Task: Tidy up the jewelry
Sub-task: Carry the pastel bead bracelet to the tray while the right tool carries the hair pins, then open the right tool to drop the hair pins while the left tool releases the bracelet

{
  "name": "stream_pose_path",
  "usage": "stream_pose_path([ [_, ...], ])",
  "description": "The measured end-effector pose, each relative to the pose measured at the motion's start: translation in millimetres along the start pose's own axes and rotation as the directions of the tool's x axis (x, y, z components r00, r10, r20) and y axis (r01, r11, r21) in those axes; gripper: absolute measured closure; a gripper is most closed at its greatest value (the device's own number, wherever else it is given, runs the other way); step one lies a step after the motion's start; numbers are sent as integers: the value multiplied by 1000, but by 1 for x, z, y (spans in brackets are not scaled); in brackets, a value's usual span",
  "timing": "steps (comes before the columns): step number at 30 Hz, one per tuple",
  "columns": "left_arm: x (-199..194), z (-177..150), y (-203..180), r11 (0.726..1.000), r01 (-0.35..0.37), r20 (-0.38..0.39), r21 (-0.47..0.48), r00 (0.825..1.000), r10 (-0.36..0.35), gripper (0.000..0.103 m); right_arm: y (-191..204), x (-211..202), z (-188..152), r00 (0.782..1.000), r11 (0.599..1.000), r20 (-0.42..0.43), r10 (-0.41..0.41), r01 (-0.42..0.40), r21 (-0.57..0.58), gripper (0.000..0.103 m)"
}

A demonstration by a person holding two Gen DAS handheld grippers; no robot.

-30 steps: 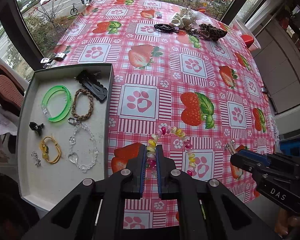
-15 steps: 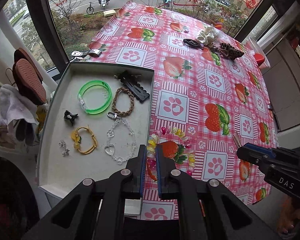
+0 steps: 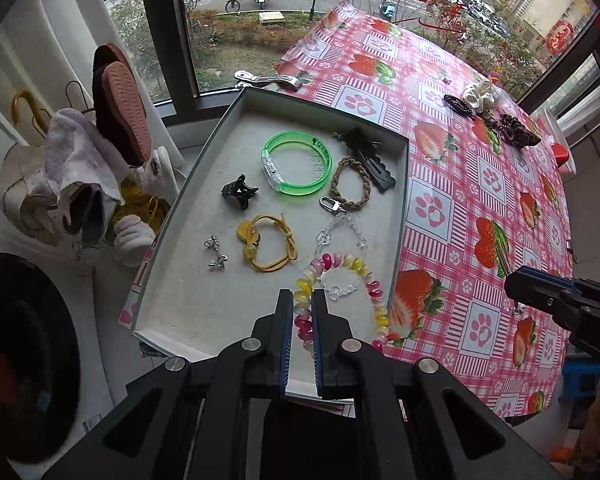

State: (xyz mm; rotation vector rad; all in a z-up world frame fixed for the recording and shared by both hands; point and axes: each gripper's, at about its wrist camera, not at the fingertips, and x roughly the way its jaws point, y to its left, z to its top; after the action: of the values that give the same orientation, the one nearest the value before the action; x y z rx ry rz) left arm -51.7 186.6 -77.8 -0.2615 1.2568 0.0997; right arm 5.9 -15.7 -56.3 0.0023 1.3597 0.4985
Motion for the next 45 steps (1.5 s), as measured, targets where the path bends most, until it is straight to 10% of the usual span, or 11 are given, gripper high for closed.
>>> stream_pose_path([
  [45, 89, -18, 53, 989, -143, -73, -38, 987, 140, 88, 75, 151, 4, 970, 985, -241, -23, -19, -172, 83],
])
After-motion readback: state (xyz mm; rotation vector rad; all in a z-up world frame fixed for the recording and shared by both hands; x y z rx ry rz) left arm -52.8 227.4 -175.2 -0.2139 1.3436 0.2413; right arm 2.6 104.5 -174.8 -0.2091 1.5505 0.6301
